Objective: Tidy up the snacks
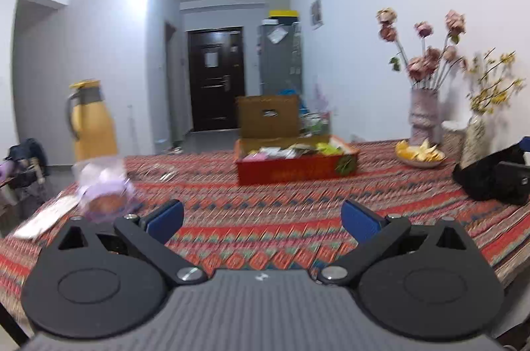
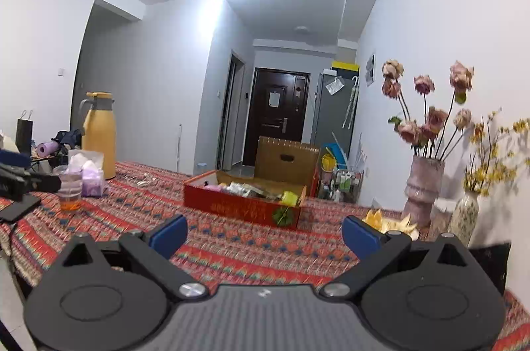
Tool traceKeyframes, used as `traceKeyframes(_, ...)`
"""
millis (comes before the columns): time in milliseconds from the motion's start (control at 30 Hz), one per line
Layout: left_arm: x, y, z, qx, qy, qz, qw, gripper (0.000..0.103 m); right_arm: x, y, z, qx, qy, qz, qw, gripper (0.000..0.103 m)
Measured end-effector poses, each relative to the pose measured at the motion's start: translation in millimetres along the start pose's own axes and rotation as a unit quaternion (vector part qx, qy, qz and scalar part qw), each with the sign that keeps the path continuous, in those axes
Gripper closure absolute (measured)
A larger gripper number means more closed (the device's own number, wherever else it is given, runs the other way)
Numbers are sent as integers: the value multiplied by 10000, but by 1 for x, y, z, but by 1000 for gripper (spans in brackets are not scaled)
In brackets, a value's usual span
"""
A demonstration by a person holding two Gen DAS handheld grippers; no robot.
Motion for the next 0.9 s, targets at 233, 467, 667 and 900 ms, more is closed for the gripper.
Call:
traceKeyframes(233, 51, -2, -3, -190, -20, 90, 9998, 0, 45, -8, 31, 30, -184, 138, 9997, 3)
traceKeyframes(467, 61, 0, -11, -84, 200, 165, 9996, 0, 75, -13, 53, -124, -712, 512, 9961, 3)
traceKeyframes(667, 61, 3, -27, 127, 140, 101, 9998, 0, 77, -11, 62, -281, -738, 569, 9952, 3)
traceKeyframes(900, 63, 5, -31, 207, 74, 88, 9997, 0, 80, -12, 63, -319, -834, 685, 9936, 3)
Point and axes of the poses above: each gripper's, at about its wrist camera, not at the fingertips, and y roughly against the way its jaws point, z to its left, x to its underside, the point moved 3 cm from there along -y, roughly the way its jaws point, and after that the axes turned 3 degrees about z, right-handed, at the moved point
